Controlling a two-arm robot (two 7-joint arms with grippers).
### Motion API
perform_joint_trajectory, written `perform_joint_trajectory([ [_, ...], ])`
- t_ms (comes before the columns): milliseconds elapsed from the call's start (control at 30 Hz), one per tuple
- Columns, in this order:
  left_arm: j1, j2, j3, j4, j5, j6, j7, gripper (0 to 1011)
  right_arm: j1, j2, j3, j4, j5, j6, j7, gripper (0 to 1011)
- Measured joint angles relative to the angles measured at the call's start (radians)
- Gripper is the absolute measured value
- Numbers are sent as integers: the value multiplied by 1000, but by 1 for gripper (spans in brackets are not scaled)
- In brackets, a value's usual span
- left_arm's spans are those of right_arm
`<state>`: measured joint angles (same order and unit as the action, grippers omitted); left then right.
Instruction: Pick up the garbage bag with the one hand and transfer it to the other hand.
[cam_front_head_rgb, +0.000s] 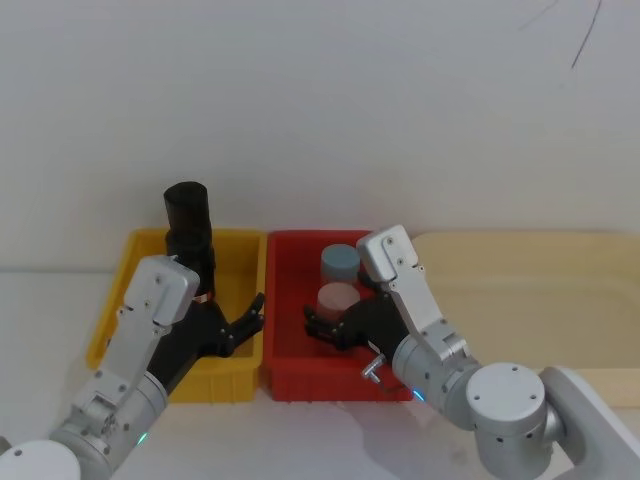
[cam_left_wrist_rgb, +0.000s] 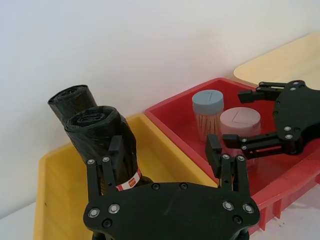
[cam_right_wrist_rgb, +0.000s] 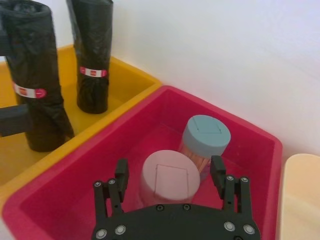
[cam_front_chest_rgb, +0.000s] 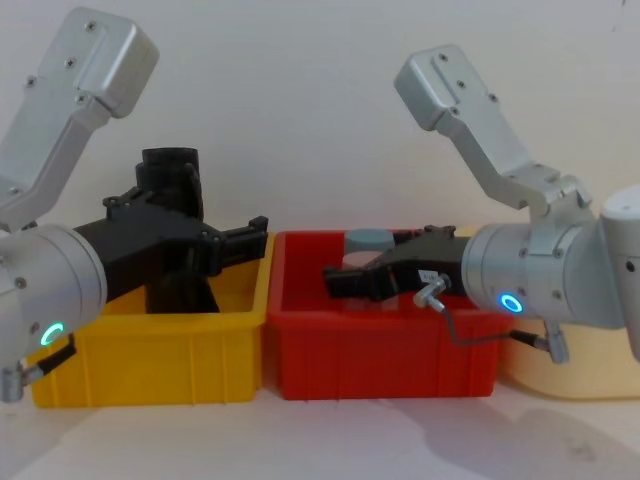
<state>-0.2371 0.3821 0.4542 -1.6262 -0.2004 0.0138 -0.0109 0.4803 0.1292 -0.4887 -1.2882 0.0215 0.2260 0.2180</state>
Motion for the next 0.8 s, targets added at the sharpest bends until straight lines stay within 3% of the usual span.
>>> perform_joint_trajectory([
  [433,0,0,0,0,0,0,0,1000,28,-23,10,56,-11,2,-6,1004],
  [633,0,0,0,0,0,0,0,1001,34,-28,13,71,-14,4,-7,879],
  [800,0,0,0,0,0,0,0,1001,37,-30,14,76,-15,5,-7,718],
])
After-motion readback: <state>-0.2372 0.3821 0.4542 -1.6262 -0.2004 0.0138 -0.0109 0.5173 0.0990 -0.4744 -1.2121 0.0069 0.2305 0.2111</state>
